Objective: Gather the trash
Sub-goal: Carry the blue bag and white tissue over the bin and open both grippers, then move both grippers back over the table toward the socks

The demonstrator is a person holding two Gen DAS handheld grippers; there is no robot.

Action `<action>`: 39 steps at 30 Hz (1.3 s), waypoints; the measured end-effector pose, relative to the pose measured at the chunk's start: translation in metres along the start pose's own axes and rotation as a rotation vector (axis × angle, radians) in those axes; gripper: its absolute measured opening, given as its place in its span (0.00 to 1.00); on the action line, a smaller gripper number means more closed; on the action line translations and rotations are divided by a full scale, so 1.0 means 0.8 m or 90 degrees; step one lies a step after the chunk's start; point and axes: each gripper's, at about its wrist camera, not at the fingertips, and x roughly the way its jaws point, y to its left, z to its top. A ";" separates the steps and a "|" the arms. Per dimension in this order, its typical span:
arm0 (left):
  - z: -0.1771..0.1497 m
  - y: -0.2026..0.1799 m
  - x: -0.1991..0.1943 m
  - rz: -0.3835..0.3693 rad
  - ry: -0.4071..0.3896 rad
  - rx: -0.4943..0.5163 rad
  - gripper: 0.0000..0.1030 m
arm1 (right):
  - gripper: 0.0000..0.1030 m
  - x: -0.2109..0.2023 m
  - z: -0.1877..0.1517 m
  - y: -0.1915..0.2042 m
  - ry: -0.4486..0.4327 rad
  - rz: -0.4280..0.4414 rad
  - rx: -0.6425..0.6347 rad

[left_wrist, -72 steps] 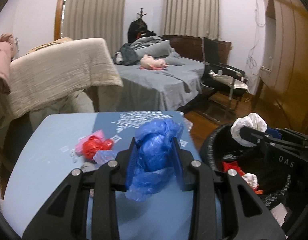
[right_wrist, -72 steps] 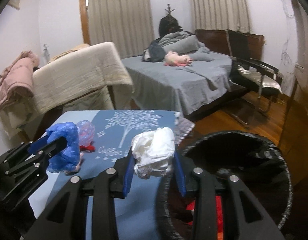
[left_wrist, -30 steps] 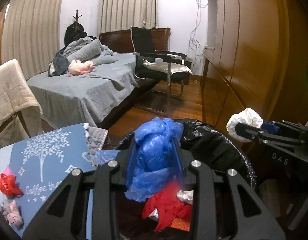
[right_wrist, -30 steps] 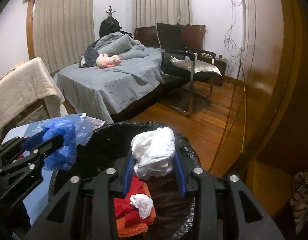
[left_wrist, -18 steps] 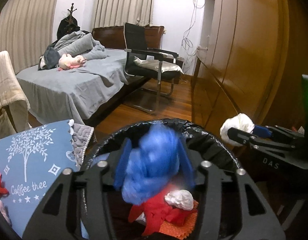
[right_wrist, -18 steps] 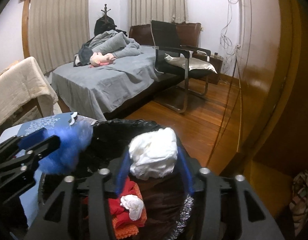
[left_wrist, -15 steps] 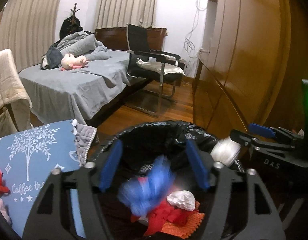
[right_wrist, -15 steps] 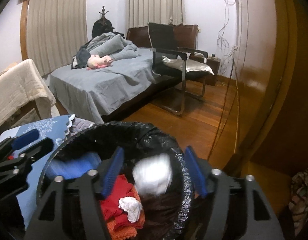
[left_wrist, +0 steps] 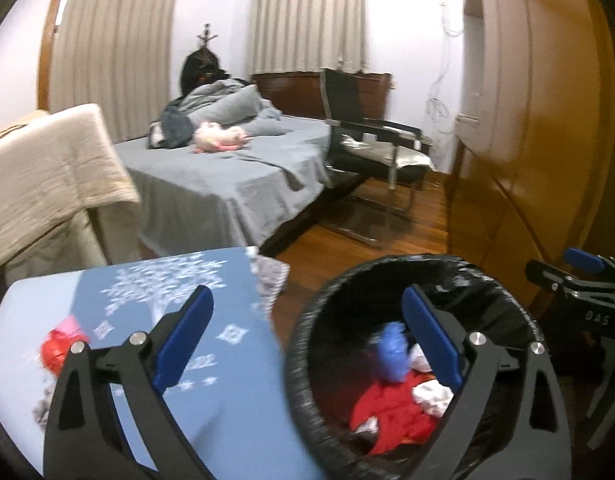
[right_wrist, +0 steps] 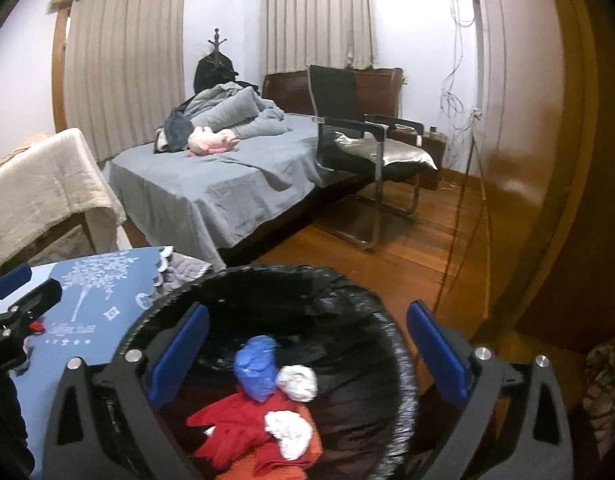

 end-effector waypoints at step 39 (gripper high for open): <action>-0.118 0.289 -0.132 0.294 0.047 -0.132 0.91 | 0.94 0.023 -0.060 0.320 0.060 0.252 -0.128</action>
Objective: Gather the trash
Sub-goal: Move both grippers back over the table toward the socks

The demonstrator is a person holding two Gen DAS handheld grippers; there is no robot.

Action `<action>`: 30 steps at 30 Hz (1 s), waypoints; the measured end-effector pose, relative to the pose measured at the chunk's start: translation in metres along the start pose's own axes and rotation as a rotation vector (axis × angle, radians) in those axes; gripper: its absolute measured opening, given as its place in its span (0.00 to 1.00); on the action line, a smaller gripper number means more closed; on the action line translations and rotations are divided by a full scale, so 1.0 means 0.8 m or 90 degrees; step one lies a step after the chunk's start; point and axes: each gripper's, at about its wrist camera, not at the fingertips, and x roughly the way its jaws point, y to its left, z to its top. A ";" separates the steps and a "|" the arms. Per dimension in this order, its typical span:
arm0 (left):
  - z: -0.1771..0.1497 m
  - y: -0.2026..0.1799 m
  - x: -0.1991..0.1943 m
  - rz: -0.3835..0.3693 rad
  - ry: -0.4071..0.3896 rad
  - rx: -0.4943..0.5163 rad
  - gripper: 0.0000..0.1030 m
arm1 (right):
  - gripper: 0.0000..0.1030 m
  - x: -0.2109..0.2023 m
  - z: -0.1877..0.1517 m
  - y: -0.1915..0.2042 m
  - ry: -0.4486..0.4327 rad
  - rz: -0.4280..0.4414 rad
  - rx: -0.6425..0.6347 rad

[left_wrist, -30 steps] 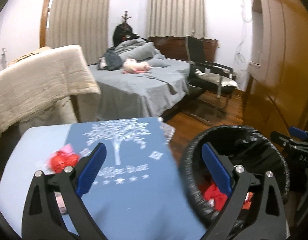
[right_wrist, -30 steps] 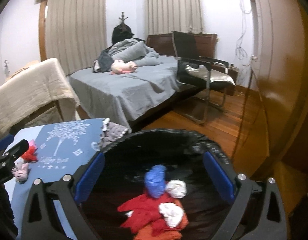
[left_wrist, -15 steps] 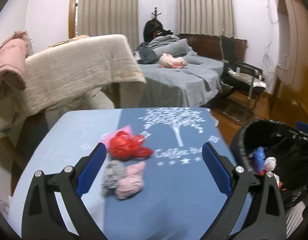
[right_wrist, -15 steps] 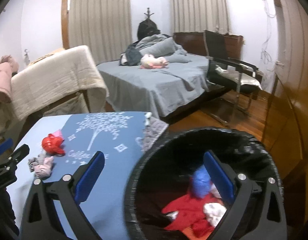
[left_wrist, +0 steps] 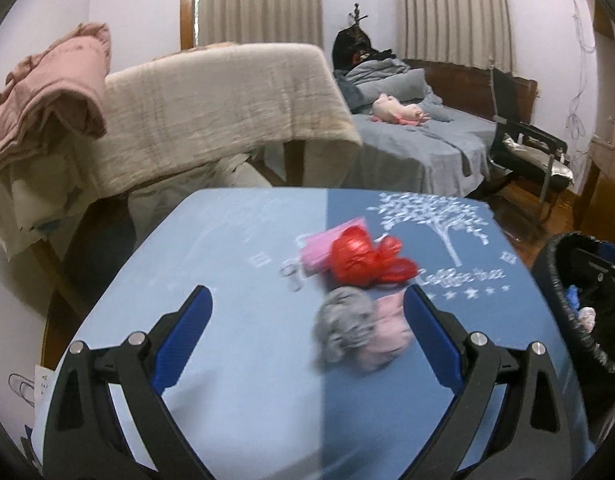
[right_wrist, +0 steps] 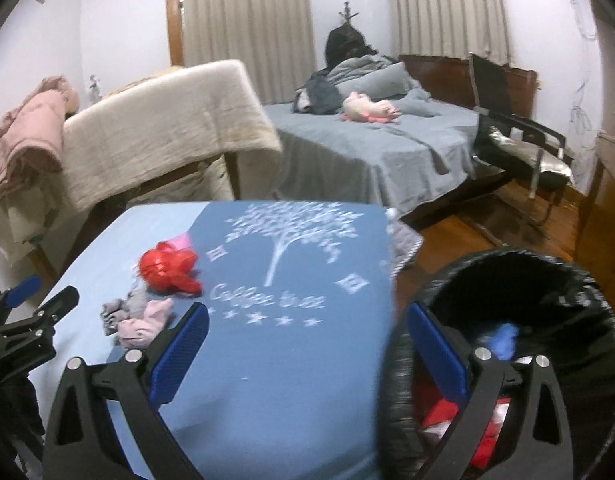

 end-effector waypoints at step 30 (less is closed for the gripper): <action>-0.028 0.080 0.040 0.051 0.044 -0.033 0.91 | 0.93 0.104 -0.049 0.166 0.123 0.138 -0.132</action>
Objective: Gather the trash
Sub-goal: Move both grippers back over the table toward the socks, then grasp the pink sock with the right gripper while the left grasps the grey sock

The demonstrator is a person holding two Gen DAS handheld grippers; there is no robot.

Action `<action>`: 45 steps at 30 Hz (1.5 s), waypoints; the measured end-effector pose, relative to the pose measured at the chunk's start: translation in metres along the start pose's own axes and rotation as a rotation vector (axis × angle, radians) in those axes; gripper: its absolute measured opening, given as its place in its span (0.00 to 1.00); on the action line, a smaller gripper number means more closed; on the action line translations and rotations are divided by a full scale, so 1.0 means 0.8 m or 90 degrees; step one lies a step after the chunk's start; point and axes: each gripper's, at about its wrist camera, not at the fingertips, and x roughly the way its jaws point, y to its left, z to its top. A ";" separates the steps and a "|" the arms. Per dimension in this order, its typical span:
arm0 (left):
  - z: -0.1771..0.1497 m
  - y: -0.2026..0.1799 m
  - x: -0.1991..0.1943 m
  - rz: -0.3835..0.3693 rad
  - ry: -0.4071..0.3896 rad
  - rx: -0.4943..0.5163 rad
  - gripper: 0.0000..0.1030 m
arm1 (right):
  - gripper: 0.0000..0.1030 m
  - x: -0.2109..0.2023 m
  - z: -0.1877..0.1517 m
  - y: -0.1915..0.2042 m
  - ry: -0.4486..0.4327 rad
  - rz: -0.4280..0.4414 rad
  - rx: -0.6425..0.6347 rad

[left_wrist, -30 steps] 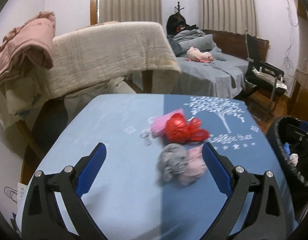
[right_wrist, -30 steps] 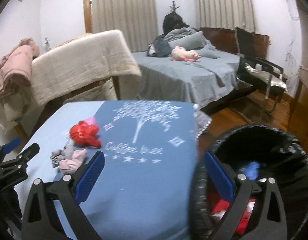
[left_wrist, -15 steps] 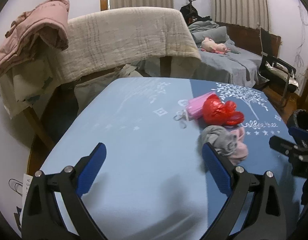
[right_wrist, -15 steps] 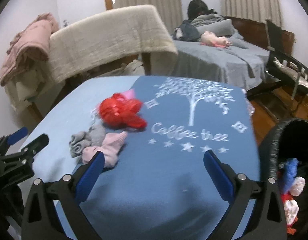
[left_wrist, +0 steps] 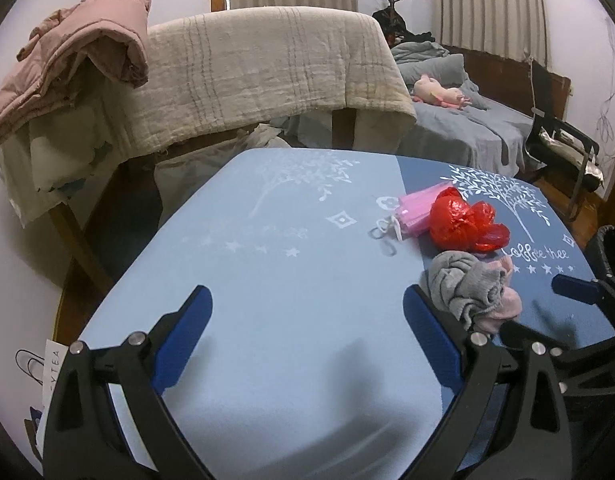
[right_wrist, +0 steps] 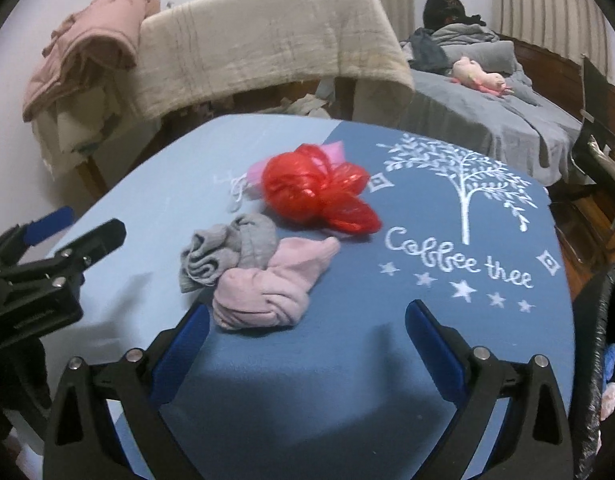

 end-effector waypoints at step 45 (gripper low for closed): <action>0.002 -0.019 0.000 -0.026 0.003 0.007 0.91 | 0.38 0.006 -0.001 -0.045 0.034 0.045 0.059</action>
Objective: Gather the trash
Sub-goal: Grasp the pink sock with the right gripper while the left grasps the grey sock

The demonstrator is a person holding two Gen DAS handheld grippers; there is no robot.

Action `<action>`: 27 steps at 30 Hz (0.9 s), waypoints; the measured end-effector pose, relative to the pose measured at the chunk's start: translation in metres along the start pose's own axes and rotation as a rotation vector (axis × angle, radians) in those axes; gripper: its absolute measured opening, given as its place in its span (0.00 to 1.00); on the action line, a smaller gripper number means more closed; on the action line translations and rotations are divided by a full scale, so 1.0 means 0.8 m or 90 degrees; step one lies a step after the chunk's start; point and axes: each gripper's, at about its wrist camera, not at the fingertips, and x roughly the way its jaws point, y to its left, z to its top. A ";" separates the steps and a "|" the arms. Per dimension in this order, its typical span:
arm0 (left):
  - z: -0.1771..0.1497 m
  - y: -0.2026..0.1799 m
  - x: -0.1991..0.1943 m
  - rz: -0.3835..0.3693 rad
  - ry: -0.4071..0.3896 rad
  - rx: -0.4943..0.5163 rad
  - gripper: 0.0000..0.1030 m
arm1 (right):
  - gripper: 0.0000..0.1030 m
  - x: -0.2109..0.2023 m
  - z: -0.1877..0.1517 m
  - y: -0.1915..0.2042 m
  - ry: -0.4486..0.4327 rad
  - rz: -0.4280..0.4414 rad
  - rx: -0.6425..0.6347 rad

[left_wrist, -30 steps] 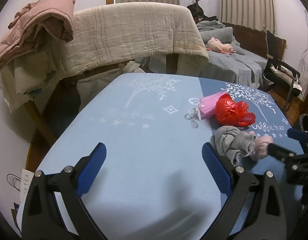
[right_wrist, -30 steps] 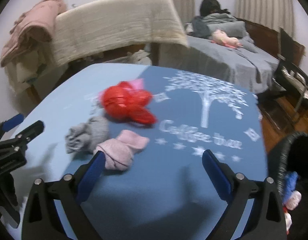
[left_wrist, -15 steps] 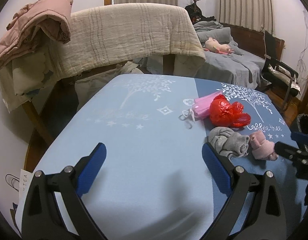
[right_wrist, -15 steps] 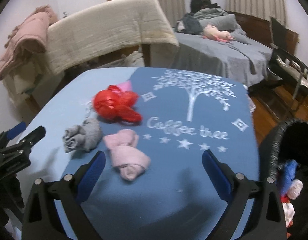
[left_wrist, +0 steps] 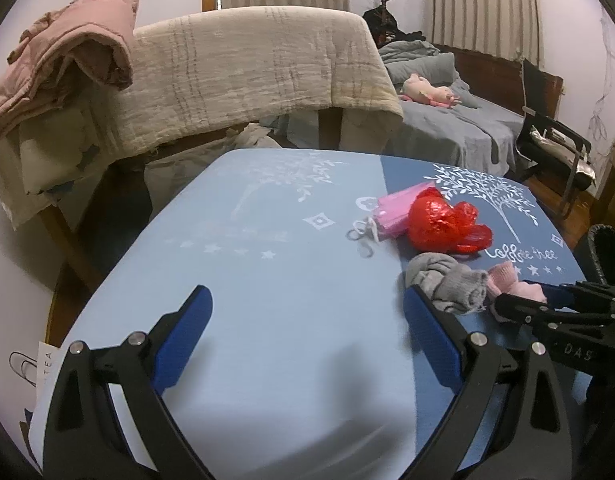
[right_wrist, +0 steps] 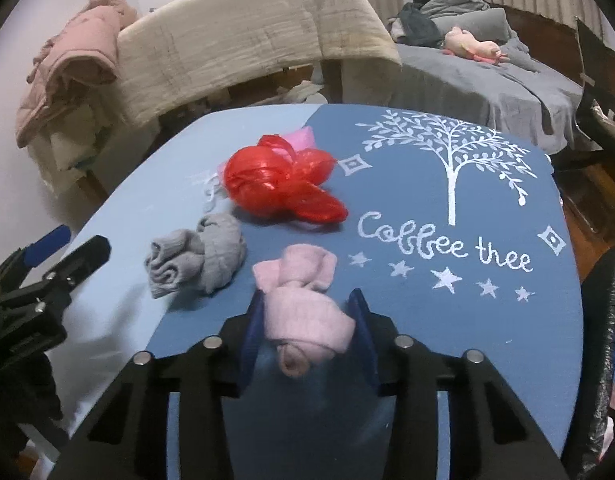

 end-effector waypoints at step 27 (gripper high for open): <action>0.017 -0.097 0.070 -0.094 0.087 0.035 0.67 | 0.37 -0.068 0.003 -0.082 -0.052 -0.090 0.037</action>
